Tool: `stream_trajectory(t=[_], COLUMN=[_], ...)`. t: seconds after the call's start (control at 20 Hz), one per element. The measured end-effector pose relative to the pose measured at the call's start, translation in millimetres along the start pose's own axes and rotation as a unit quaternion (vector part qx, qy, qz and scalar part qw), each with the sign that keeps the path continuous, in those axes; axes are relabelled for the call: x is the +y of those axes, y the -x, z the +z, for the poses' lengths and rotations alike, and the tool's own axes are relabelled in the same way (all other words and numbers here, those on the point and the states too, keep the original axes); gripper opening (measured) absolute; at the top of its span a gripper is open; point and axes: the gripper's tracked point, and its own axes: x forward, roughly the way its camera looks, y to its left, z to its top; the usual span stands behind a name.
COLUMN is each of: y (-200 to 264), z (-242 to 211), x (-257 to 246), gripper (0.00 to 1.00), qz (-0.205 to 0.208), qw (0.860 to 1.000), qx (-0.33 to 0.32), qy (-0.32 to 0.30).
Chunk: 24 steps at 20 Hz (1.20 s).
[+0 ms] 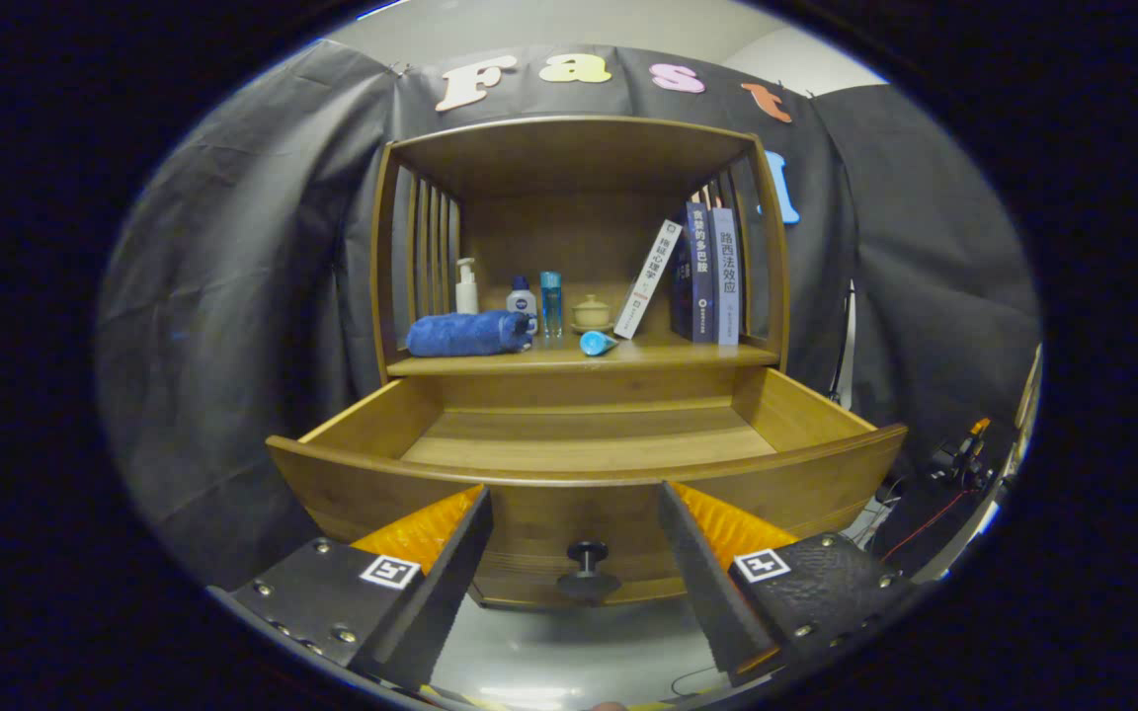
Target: Pull open the drawer, take out the items inside it, and place them on the countertop above the cabinet.
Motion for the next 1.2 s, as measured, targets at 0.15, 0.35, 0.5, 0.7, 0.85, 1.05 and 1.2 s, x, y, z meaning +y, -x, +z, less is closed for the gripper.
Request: stream_trajectory(t=[0.15,0.35,0.5,0.7,0.85,1.05,1.2], y=[-15,-22,-23,-32,-36,-48,-55], z=[-11,-24,-42,-62,-61,-62,-59], x=[7,12,12,-4,-3,-1,1], gripper=[1.00,1.00,1.00,1.00,1.00,1.00,1.00], qz=[0.006,-0.008,-0.011,-0.026,-0.024,-0.006,-0.005], qw=[1.000,0.999,0.999,0.999,0.998,0.999,1.000], qx=[-0.011,-0.034,-0.019,-0.006,-0.033,-0.031,-0.030], qy=[0.009,0.026,0.045,0.031,0.043,0.006,0.005])
